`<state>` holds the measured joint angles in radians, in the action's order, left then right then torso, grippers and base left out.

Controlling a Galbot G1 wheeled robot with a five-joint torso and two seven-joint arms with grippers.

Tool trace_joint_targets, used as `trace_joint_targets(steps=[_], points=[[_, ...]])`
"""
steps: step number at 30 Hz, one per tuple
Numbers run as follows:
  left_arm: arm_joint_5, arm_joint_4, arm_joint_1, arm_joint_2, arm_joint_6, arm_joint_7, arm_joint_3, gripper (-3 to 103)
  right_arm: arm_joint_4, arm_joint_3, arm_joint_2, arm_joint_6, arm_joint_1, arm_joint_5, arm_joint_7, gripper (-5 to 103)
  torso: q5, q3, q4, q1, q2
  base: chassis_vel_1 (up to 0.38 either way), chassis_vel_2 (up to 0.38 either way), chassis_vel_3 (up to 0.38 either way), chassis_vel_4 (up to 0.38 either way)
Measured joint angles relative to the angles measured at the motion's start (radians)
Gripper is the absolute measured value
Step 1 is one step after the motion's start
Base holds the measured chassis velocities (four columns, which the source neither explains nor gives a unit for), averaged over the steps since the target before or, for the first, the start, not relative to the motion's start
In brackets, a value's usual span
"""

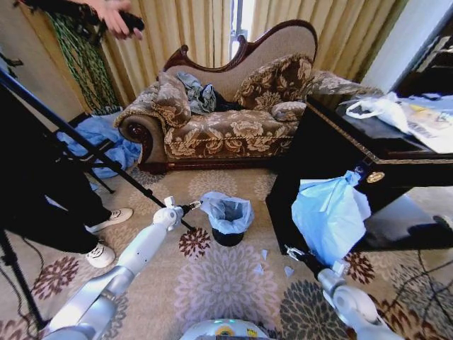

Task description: Place a garbage bag over the trash bin.

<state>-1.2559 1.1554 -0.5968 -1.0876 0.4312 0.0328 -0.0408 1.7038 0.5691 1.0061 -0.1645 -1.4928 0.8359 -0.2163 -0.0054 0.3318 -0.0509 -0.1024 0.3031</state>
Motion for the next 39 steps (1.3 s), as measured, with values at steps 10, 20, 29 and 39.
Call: trace_joint_targets(steps=[10, 20, 29, 39], points=[[0.452, 0.280, -0.023, 0.237, -0.174, -0.149, 0.115, 71, -0.012, -0.005, 0.019, -0.001, 0.041, 0.006, 0.003, 100, 0.0001, 0.000, 0.0009, 0.000, 0.000, 0.000, 0.000, 0.000, 0.000], [0.743, 0.191, 0.262, 0.265, -0.354, -0.285, 0.480, 61, -0.009, -0.005, 0.064, 0.010, 0.026, -0.013, -0.006, 100, 0.0006, 0.000, 0.0004, 0.000, 0.000, 0.000, 0.000, 0.000, 0.000], [0.809, 0.060, 0.428, 0.192, -0.441, -0.319, 0.705, 61, -0.013, 0.016, 0.075, 0.020, 0.020, -0.008, -0.021, 100, 0.0006, 0.000, 0.0004, 0.000, 0.000, 0.000, 0.000, 0.000, 0.000], [0.924, -0.097, 0.515, 0.078, -0.546, -0.319, 0.909, 61, -0.027, 0.028, 0.090, 0.030, 0.019, 0.006, -0.036, 100, 0.0006, 0.000, 0.0005, 0.000, 0.000, 0.000, 0.000, 0.000, 0.000]])
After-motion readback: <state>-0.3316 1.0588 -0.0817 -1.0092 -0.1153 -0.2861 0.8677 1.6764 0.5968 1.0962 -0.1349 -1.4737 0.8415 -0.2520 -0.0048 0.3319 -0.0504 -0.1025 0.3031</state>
